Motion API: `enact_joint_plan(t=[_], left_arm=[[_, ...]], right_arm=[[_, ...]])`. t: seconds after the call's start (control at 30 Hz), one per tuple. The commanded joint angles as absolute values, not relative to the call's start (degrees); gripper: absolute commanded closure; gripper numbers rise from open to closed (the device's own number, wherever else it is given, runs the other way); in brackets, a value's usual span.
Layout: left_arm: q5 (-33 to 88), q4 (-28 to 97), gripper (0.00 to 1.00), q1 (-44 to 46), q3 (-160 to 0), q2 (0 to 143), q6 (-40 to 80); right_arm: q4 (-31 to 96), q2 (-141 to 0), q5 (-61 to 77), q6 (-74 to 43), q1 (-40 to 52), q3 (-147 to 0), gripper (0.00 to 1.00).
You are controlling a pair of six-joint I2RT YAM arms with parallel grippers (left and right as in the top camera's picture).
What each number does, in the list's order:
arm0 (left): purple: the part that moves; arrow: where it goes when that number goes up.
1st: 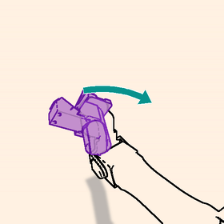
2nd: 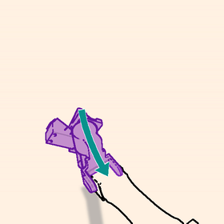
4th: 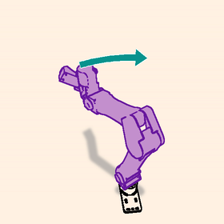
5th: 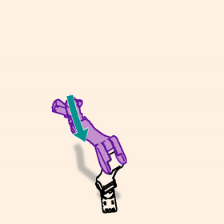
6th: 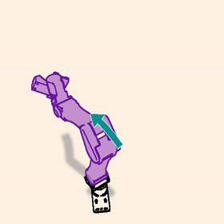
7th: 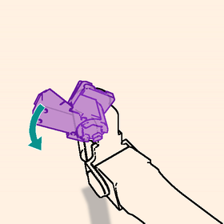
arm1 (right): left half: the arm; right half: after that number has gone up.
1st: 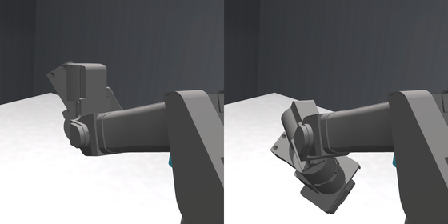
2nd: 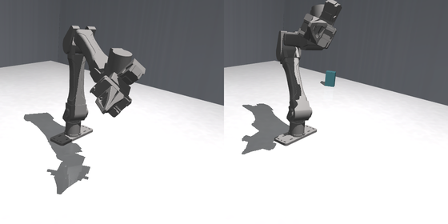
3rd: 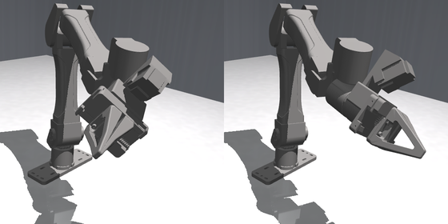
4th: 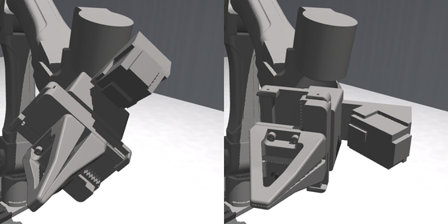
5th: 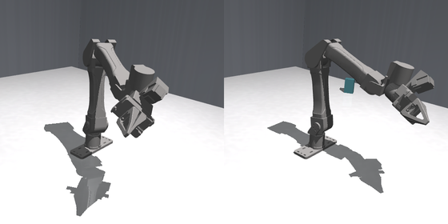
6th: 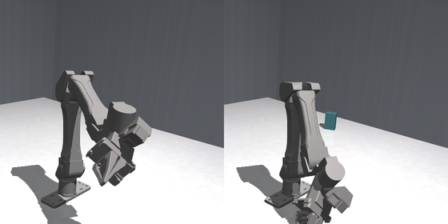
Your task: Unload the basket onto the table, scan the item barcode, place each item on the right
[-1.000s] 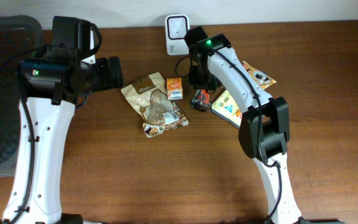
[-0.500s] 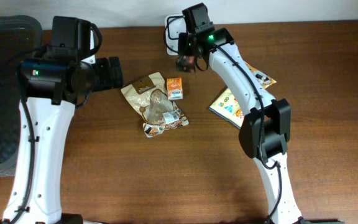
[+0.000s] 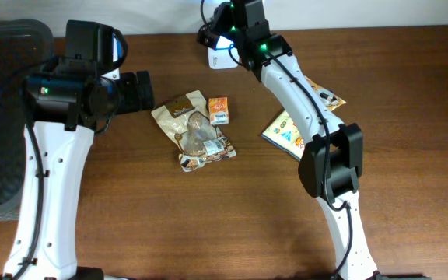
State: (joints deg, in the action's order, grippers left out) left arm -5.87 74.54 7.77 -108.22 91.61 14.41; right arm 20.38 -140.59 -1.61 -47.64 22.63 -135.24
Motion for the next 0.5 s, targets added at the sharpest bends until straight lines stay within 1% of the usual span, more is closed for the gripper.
enact_joint_plan(t=[0.0, 0.1, 0.3, 0.47], left_arm=[[-6.3, 74.7, 0.01, 7.8, -108.6, 91.8, 15.0], [-6.3, 74.7, 0.01, 7.8, -108.6, 91.8, 15.0], [-6.3, 74.7, 0.01, 7.8, -108.6, 91.8, 15.0], [-6.3, 74.7, 0.01, 7.8, -108.6, 91.8, 15.0]], right_arm=[[20.1, -142.8, -3.1, -58.8, 22.4, -136.8, 0.69], [21.0, -143.7, -2.8, -63.8, 22.3, -136.8, 0.69], [21.3, -144.0, -2.6, -69.4, 21.7, -136.7, 0.69], [27.2, -144.1, -1.5, -79.8, 20.1, -136.5, 0.69]])
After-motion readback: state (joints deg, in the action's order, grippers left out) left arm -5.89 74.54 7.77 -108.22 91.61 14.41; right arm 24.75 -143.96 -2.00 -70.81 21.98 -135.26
